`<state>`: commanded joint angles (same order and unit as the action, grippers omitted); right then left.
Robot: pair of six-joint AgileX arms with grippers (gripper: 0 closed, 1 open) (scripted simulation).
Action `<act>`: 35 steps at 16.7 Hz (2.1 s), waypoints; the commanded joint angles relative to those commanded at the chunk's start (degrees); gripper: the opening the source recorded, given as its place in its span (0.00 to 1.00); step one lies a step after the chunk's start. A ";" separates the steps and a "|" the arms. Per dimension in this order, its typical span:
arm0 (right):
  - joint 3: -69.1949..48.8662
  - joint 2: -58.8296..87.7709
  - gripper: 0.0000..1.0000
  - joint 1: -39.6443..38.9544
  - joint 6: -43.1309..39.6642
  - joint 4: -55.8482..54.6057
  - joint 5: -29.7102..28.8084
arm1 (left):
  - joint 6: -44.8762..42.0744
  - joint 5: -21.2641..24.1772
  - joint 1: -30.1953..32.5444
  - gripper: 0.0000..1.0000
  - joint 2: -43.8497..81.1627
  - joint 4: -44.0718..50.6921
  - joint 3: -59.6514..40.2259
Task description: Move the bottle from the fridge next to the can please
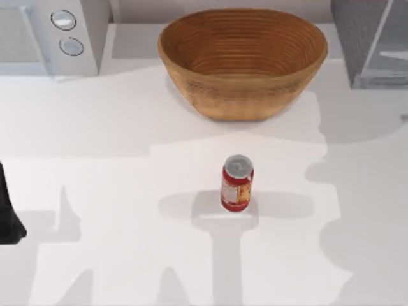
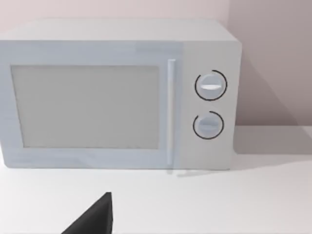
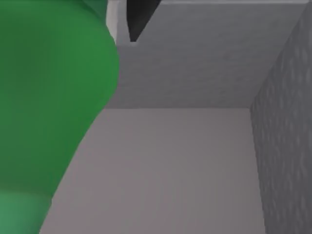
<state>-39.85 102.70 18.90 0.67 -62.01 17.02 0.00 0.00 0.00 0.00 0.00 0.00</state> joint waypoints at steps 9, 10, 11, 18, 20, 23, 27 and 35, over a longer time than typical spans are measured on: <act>2.23 -0.50 0.00 -2.00 0.37 -2.25 -1.75 | 0.00 0.00 0.00 1.00 0.00 0.00 0.00; 2.96 -0.03 0.00 -3.84 0.58 -3.50 -3.59 | 0.00 0.00 0.00 1.00 0.00 0.00 0.00; 3.94 0.48 0.00 -6.29 0.80 -4.97 -6.00 | 0.00 0.00 0.00 1.00 0.00 0.00 0.00; 15.48 3.21 0.00 -35.42 1.94 -17.72 -33.19 | 0.00 0.00 0.00 1.00 0.00 0.00 0.00; 19.21 3.29 0.00 -43.96 2.08 -20.86 -41.31 | 0.00 0.00 0.00 1.00 0.00 0.00 0.00; 23.80 2.88 0.00 -52.66 2.25 -24.15 -49.98 | 0.00 0.00 0.00 1.00 0.00 0.00 0.00; 25.87 2.35 0.00 -55.90 2.32 -25.32 -53.23 | 0.00 0.00 0.00 1.00 0.00 0.00 0.00; 25.87 2.34 0.00 -55.90 2.32 -25.32 -53.23 | 0.00 0.00 0.00 1.00 0.00 0.00 0.00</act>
<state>-13.99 105.04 -37.00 2.99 -87.33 -36.21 0.00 0.00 0.00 0.00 0.00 0.00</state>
